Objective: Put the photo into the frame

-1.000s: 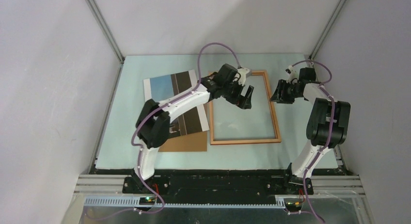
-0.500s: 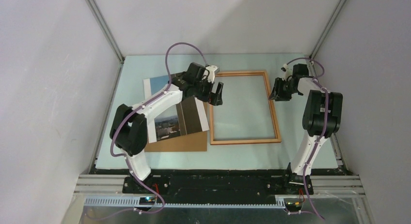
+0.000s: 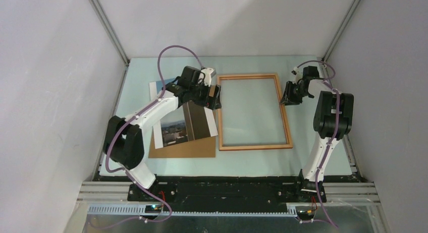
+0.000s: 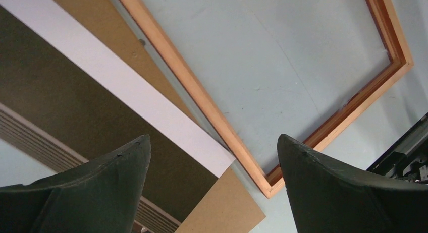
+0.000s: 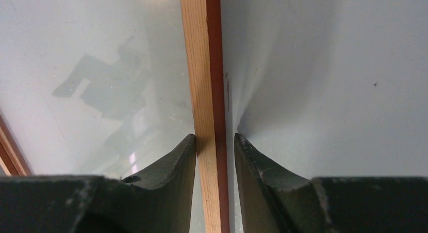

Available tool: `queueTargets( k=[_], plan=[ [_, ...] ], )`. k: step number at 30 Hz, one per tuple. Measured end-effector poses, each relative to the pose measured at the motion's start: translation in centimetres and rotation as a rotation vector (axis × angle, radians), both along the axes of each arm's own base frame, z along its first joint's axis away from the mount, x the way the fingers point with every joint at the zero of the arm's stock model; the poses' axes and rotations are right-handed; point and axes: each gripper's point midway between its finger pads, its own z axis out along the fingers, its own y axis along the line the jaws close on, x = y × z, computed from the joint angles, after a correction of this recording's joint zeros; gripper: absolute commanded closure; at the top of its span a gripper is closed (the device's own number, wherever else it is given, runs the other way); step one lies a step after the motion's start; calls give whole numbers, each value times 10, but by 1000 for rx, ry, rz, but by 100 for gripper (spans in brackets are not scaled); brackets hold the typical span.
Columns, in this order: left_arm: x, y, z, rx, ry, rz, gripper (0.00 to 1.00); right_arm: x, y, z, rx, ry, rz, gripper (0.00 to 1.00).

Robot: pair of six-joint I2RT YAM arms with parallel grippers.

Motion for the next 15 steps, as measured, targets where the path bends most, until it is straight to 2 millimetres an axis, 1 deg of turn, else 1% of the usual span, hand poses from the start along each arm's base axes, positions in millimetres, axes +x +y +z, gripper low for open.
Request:
queueTargets(
  k=[1, 4, 6, 9, 15],
  plan=[
    [1, 3, 0, -1, -1, 6, 0, 0, 0, -1, 1, 1, -2, 67],
    [0, 11, 1, 0, -2, 23, 0, 1, 1, -1, 21, 10, -14, 77],
    [-1, 15, 1, 0, -2, 30, 0, 1, 0, -1, 26, 11, -17, 81],
    [-2, 20, 2, 1, -6, 37, 0, 1, -3, -1, 35, 12, -29, 85],
    [-3, 29, -2, 11, -3, 48, 0, 0, -16, -2, 42, 12, -59, 86]
  ],
)
